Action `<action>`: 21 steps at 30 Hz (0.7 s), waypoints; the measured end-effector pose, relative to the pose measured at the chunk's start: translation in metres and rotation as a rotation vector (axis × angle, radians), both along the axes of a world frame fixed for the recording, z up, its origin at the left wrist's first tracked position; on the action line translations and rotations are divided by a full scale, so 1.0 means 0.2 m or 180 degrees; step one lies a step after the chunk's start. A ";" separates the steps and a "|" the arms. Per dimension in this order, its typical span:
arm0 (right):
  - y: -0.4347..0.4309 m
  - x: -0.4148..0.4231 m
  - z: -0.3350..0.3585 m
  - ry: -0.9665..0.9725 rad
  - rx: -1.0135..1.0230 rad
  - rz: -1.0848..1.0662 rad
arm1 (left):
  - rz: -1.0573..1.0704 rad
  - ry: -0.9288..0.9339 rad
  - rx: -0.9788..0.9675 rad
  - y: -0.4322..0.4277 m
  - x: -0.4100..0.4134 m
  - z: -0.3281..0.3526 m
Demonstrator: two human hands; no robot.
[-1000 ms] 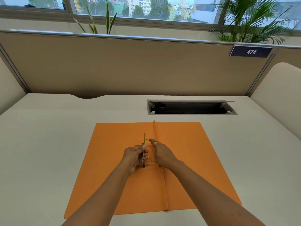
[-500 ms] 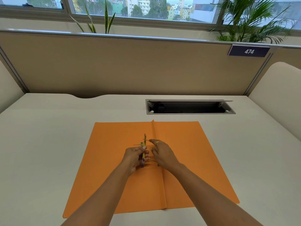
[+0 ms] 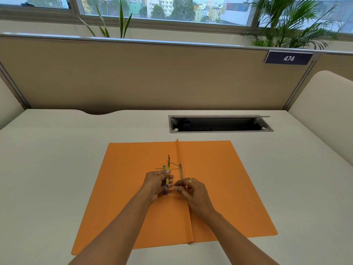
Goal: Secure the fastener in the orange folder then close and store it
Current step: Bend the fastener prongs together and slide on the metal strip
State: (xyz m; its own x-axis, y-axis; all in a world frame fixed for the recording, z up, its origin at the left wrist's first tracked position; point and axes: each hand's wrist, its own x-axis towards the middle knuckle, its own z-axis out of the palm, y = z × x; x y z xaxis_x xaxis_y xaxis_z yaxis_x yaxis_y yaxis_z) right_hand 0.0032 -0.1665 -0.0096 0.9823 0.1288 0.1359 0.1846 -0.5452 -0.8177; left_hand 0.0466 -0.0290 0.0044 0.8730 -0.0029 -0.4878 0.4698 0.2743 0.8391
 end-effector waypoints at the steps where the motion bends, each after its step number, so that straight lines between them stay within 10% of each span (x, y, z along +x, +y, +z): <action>1: 0.00 0.00 0.00 0.0002 -0.0033 0.0006 | -0.0004 -0.0012 -0.0002 0.00 0.00 0.00; 21: 0.04 0.03 0.00 -0.0298 -0.0604 -0.0229 | 0.0082 -0.0032 0.0014 0.00 0.01 0.00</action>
State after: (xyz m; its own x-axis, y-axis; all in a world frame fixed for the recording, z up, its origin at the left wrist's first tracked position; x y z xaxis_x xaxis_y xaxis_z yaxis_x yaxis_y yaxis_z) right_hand 0.0095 -0.1590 -0.0094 0.9741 0.0908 0.2070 0.2100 -0.7023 -0.6802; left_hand 0.0488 -0.0293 0.0046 0.8776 0.0217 -0.4788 0.4540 0.2825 0.8450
